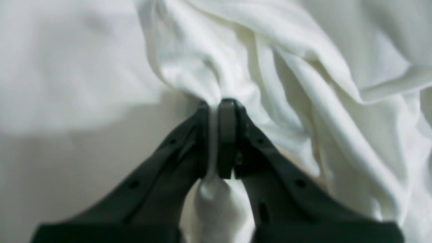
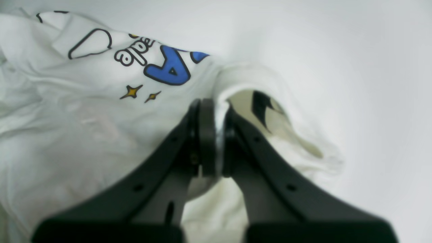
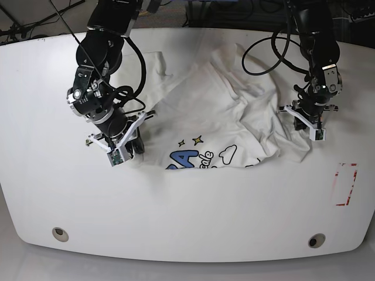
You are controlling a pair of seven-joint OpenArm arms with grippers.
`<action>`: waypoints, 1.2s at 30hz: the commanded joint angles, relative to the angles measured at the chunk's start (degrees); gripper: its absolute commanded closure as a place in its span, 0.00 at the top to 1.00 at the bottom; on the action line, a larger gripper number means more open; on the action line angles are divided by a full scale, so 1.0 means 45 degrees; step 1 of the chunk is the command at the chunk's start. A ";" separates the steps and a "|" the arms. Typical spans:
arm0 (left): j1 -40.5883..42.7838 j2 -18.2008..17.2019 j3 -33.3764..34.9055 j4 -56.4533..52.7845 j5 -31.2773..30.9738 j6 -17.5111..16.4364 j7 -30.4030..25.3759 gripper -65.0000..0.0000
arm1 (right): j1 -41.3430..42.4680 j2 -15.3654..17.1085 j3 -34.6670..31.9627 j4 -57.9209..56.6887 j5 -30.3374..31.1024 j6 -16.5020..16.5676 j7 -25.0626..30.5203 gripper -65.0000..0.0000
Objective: Fold the T-shirt properly
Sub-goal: 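Lift the shirt with both grippers and pull the grippers apart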
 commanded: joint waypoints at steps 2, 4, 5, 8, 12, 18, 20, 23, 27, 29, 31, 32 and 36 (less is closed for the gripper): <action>-0.0163 -0.0307 -0.0008 0.0884 0.0138 -0.0020 0.0549 0.00 | 0.0655 0.0318 0.0066 0.0212 0.0161 -0.0051 0.0374 0.00; -0.0358 -0.0385 -0.0008 0.1666 0.0138 -0.0020 0.0569 0.00 | 0.1260 0.0338 0.0046 0.0212 0.0161 -0.0051 0.0374 0.00; -0.0456 -0.0483 -0.0008 0.1939 0.0138 -0.0020 0.0569 0.00 | 0.1495 0.0357 0.0046 0.0212 0.0141 -0.0051 0.0374 0.00; -0.0729 -0.0580 0.0011 0.2936 0.0158 -0.0020 0.0588 0.00 | 0.2218 0.0826 -0.0032 0.0193 0.0141 -0.0051 0.0354 0.00; -0.1491 -0.0639 0.0011 0.4030 0.0158 -0.0020 0.1624 0.00 | 0.3331 0.1334 -0.0071 -0.0257 0.0161 -0.0051 0.0354 0.00; -0.3152 -0.1010 -0.0028 0.4831 0.0158 -0.0020 0.2913 0.00 | 0.5383 0.2018 -0.0755 -0.1546 0.0161 -0.0051 0.0354 0.00; -0.3542 -0.1030 -0.0067 0.5280 0.0158 -0.0020 0.2932 0.00 | 0.5969 0.2291 -0.0891 -0.1702 0.0161 -0.0051 0.0354 0.00; -0.4089 -0.1108 -0.0067 0.5788 0.0158 0.0019 0.3265 0.00 | 0.6848 0.2877 -0.1067 -0.1937 0.0180 -0.0031 0.0002 0.00; -0.5340 -0.1694 -0.0067 0.5886 0.0158 0.0019 0.3968 0.00 | 0.8528 0.3170 -0.1263 -0.2640 0.0258 0.0613 -0.0525 0.00; -0.5965 -0.1850 -0.0067 0.5886 0.0138 -0.0001 0.4085 0.00 | 0.9446 0.3327 -0.1263 -0.2933 0.0200 0.0809 -0.0818 0.00; -0.6512 -0.2046 -0.0067 0.6003 0.0138 -0.0001 0.4105 0.00 | 1.0267 0.3698 -0.1282 -0.3089 0.0258 0.0858 -0.1189 0.00; -0.6688 -0.2143 -0.0067 0.6022 0.0138 -0.0001 0.4105 0.00 | 1.0501 0.3795 -0.1282 -0.3070 0.0258 0.0858 -0.1287 0.00; -0.7938 -0.2964 -0.0087 0.6061 0.0138 -0.0001 0.4124 0.00 | 1.1966 0.4225 -0.1282 -0.3148 0.0258 0.0858 -0.1795 0.00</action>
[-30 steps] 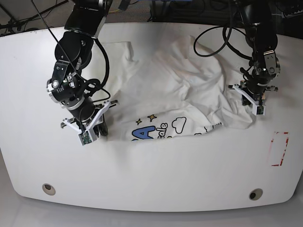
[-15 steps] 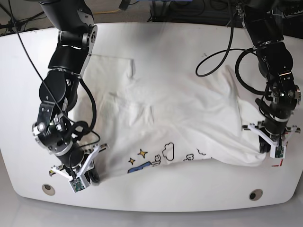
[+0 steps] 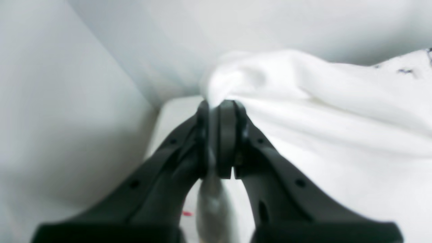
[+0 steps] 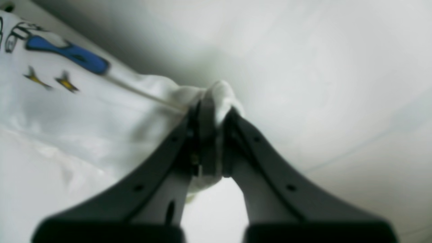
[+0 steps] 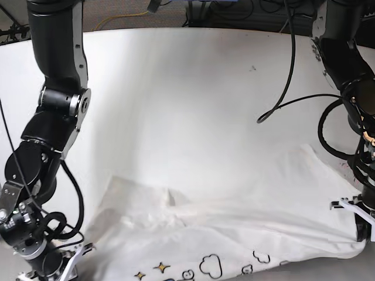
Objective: Fold the T-shirt properly
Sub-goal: 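Lift the shirt with both grippers and pull the grippers apart, then lay the shirt flat, dragging both held corners away from each other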
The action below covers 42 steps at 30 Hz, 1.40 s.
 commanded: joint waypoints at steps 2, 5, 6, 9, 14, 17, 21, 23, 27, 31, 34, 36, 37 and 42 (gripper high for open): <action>-0.1365 -0.0673 -0.0082 0.0184 0.0041 0.0111 -0.0446 0.00 | 0.1249 0.0535 0.0058 0.0150 -0.0048 -0.0128 0.0016 0.00; -0.1893 -0.1024 -0.0004 -0.0031 -0.0018 0.0091 -0.0446 0.00 | 0.1542 0.0750 0.0058 0.0228 -0.0048 -0.0128 -0.0394 0.00; -0.1932 -0.1142 -0.0004 -0.0109 -0.0018 0.0072 -0.0466 0.00 | 0.1562 0.0828 0.0078 0.0306 -0.0048 -0.0128 -0.0570 0.00; -0.1912 -0.1181 -0.0004 -0.0148 -0.0037 -0.0397 -0.0485 0.00 | 0.1210 0.0984 0.0136 0.0697 -0.0048 -0.0128 -0.1000 0.00; -0.0095 -0.1122 -0.0023 -0.0070 0.0041 -0.1589 -0.0544 0.00 | -0.0959 0.0964 0.0762 0.1635 -0.0067 -0.0128 -0.1430 0.00; 0.1136 -0.1083 -0.0023 -0.0070 0.0021 -0.1667 -0.0583 0.00 | -0.2443 0.0886 0.1172 0.1772 -0.0048 -0.0128 -0.1449 0.00; 0.3148 -0.0692 -0.0082 -0.0128 0.0060 -0.1706 -0.1404 0.00 | -0.4690 0.0535 0.1836 0.2006 -0.0048 -0.0128 -0.1449 0.00; 0.4085 -0.0673 -0.0082 -0.0187 0.0060 -0.1706 -0.1951 0.00 | -0.5628 0.0222 0.2344 0.1986 0.0109 -0.0128 -0.1449 0.00; 0.6039 -0.0634 -0.0082 -0.0304 0.0060 -0.1706 -0.2908 0.00 | -0.7679 -0.0169 0.3321 0.1967 0.1086 -0.0128 -0.1449 0.00; 0.7446 -0.0634 -0.0082 -0.0460 0.0060 -0.1706 -0.3474 0.00 | -0.9164 -0.0286 0.3731 0.1654 0.2062 -0.0128 -0.1449 0.00; 0.8208 -0.0634 -0.0101 -0.0519 0.0060 -0.1706 -0.3748 0.00 | -0.9965 -0.0188 0.3770 0.1439 0.2609 -0.0128 -0.1449 0.00; 0.8540 -0.0634 -0.0101 -0.0539 0.0060 -0.1706 -0.3826 0.00 | -1.0180 -0.0188 0.3868 0.1166 0.2766 -0.0128 -0.1449 0.00; 0.8716 -0.0634 -0.0101 -0.0539 0.0060 -0.1706 -0.3826 0.00 | -1.0297 -0.0169 0.4044 0.0971 0.2844 -0.0128 -0.1449 0.00; 0.9360 -0.0712 -0.0101 -0.0539 0.0060 -0.1706 -0.3826 0.00 | -1.0394 -0.0149 0.4512 0.0013 0.2863 -0.0128 -0.1410 0.00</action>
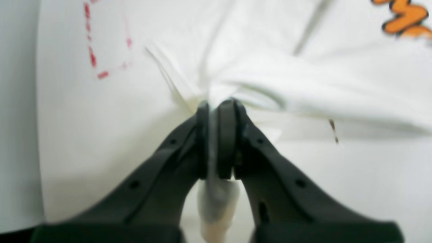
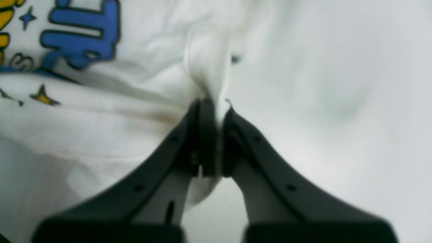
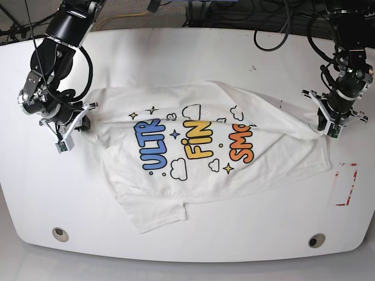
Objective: Fold the T-shirt properly
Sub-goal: 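Lay the shirt flat, dragging both held corners away from each other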
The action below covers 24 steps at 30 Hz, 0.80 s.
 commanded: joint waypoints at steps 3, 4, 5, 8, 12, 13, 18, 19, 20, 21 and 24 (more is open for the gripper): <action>0.0289 -0.0289 -0.0116 0.0209 -0.0080 0.0081 -0.0344 0.00 | 0.0784 0.0244 0.0117 -0.0909 0.0226 -0.0012 0.0324 0.09; 0.0387 -0.0367 -0.0135 0.0209 -0.0080 0.0081 -0.0344 0.00 | 0.0960 0.0244 0.0117 -0.1065 0.0226 -0.0012 0.0285 0.12; 0.0524 -0.0504 -0.0135 0.0229 -0.0080 0.0081 -0.0344 0.00 | 0.1116 0.0244 0.0137 -0.1182 0.0226 -0.0012 0.0285 0.17; 0.0660 -0.0602 -0.0174 0.0209 -0.0080 0.0081 -0.0344 0.00 | 0.1312 0.0225 0.0137 -0.1221 0.0226 -0.0012 0.0285 0.33; 0.0836 -0.0582 -0.0780 0.0209 -0.0080 0.0062 -0.0344 0.00 | 0.1136 0.0147 0.0586 -0.0596 0.1105 -0.0012 -0.0125 0.65; 0.0836 -0.0582 -0.0917 0.0209 -0.0080 0.0062 -0.0344 0.00 | 0.0862 0.0147 0.0957 -0.0381 0.1633 -0.0012 -0.0379 0.70; 0.0797 -0.0582 -0.1268 0.0249 -0.0100 0.0062 -0.0344 0.00 | -0.0661 0.0147 0.2872 0.0263 0.4329 -0.0012 -0.1337 0.80; 0.0797 -0.0582 -0.1268 0.0249 -0.0100 0.0062 -0.0344 0.00 | -0.1072 0.0166 0.3165 0.0322 0.4778 -0.0012 -0.1395 0.80; 0.0778 -0.0582 -0.1308 0.0229 -0.0100 0.0062 -0.0344 0.00 | -0.1384 0.0205 0.3340 0.0322 0.5110 -0.0012 -0.1415 0.80; 0.0778 -0.0582 -0.1366 0.0229 -0.0100 0.0062 -0.0344 0.00 | -0.1619 0.0225 0.3477 0.0303 0.5305 -0.0012 -0.1415 0.80; 0.0758 -0.0582 -0.1405 0.0249 -0.0139 0.0062 -0.0344 0.00 | -0.2459 0.0147 0.3692 0.0342 0.5755 -0.0012 -0.1434 0.80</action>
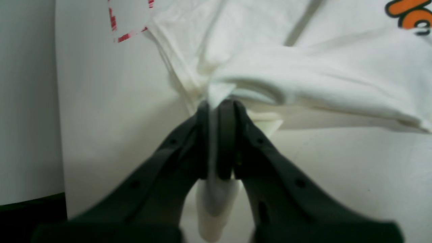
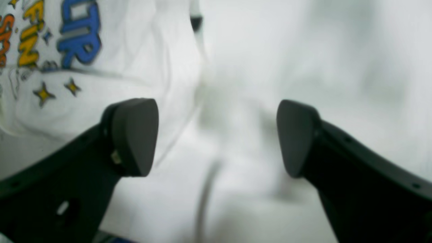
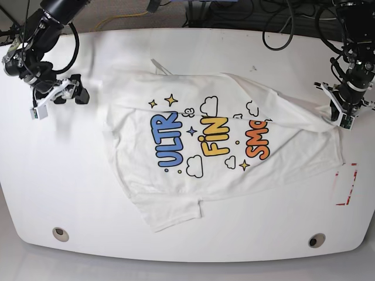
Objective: Fold the T-shirt properly
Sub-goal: 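Lay the shirt flat, dragging both held corners away from each other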
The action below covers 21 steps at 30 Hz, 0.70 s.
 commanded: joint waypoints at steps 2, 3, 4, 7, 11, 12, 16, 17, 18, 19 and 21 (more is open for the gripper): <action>-0.0058 -0.0237 -0.0176 0.0268 -0.0066 0.0081 -0.0280 0.00 | -0.0753 0.0127 0.0074 0.0317 0.1089 0.0027 0.0271 0.80; -0.0058 -0.0218 -0.0176 0.0249 -0.0086 0.0081 -0.0280 0.00 | -0.0987 0.0108 0.0034 0.0278 0.1285 0.0027 0.0310 0.80; -0.0058 -0.0218 -0.0176 0.0210 -0.0086 0.0081 -0.0280 0.00 | -0.1163 0.0088 0.0034 0.0259 0.1460 0.0027 0.0349 0.80; -0.0058 -0.0218 -0.0137 0.0210 -0.0086 0.0081 -0.0300 0.00 | -0.1378 -0.0439 0.0015 0.0278 0.1519 0.0027 0.0349 0.80; -0.0077 -0.0218 -0.0137 0.0210 -0.0086 0.0081 -0.0300 0.00 | -0.1397 -0.0752 0.0015 0.0259 0.1519 0.0027 0.0329 0.80; -0.0077 -0.0218 -0.0157 0.0229 -0.0086 0.0081 -0.0378 0.00 | -0.1397 -0.0947 -0.0005 0.0259 0.1519 0.0027 0.0310 0.80; -0.0077 -0.0218 -0.0176 0.0190 -0.0086 0.0081 -0.0788 0.00 | -0.1319 -0.1436 -0.0102 0.0259 0.1519 0.0027 0.0290 0.80; -0.0077 -0.0218 -0.0176 0.0190 -0.0086 0.0081 -0.0867 0.00 | -0.1300 -0.1494 -0.0259 0.0259 0.1519 0.0027 0.0290 0.80; -0.0077 -0.0218 -0.0176 0.0190 -0.0086 0.0081 -0.0925 0.00 | -0.1300 -0.1553 -0.0571 0.0259 0.1519 0.0027 0.0310 0.80; -0.0058 -0.0218 -0.0176 0.0190 -0.0086 0.0081 -0.1003 0.00 | -0.1300 -0.1592 -0.0845 0.0259 0.1539 0.0027 0.0310 0.80; -0.0038 -0.0218 -0.0176 0.0190 -0.0086 0.0081 -0.1003 0.00 | -0.1319 -0.1787 -0.1255 0.0278 0.1539 0.0027 0.0349 0.80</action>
